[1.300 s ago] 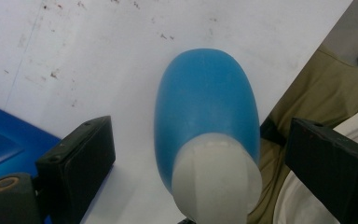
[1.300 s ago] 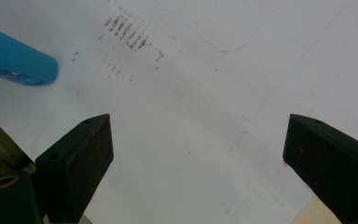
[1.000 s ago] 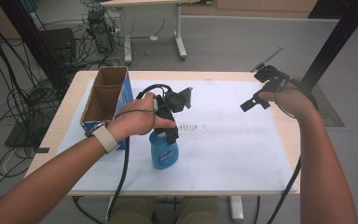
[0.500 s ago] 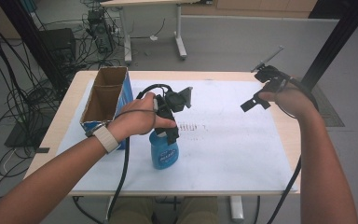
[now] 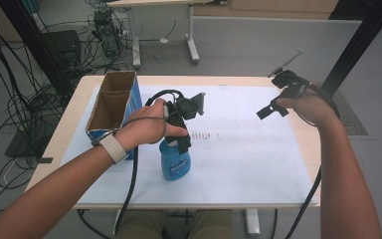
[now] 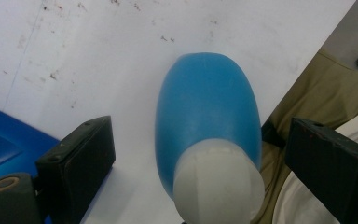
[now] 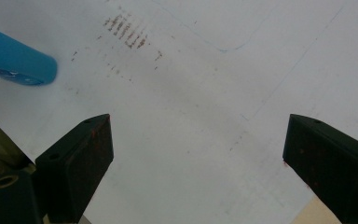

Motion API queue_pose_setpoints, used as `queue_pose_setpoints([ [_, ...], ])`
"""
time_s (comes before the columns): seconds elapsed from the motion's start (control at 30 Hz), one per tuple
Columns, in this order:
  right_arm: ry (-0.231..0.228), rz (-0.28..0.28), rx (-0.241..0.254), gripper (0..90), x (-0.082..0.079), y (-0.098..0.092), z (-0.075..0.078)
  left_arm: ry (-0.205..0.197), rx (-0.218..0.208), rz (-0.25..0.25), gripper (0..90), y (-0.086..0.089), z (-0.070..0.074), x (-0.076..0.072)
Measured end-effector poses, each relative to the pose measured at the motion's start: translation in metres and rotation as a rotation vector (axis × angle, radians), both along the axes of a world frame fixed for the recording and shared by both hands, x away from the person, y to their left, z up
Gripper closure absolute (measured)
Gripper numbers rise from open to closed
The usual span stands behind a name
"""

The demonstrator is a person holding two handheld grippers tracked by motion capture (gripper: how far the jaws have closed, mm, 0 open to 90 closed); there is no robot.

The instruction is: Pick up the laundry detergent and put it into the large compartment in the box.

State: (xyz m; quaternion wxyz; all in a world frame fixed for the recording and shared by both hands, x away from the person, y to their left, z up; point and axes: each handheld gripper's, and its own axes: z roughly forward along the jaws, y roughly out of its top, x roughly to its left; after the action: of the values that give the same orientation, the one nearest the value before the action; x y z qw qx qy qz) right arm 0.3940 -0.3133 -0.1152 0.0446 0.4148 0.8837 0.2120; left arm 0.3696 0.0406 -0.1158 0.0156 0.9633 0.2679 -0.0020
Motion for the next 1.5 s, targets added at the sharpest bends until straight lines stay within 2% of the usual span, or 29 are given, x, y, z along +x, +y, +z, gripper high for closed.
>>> queue_pose_setpoints([
  [0.5, 0.006, 0.001, 0.004, 8.2, 0.0, -0.001, -0.003, 0.009, -0.002, 0.002, 8.9, -0.001, -0.006, 0.0],
  [1.5, 0.012, 0.0, 0.011, 8.2, -0.001, -0.004, -0.011, 0.017, 0.015, 0.0, 9.7, -0.006, -0.032, -0.003],
])
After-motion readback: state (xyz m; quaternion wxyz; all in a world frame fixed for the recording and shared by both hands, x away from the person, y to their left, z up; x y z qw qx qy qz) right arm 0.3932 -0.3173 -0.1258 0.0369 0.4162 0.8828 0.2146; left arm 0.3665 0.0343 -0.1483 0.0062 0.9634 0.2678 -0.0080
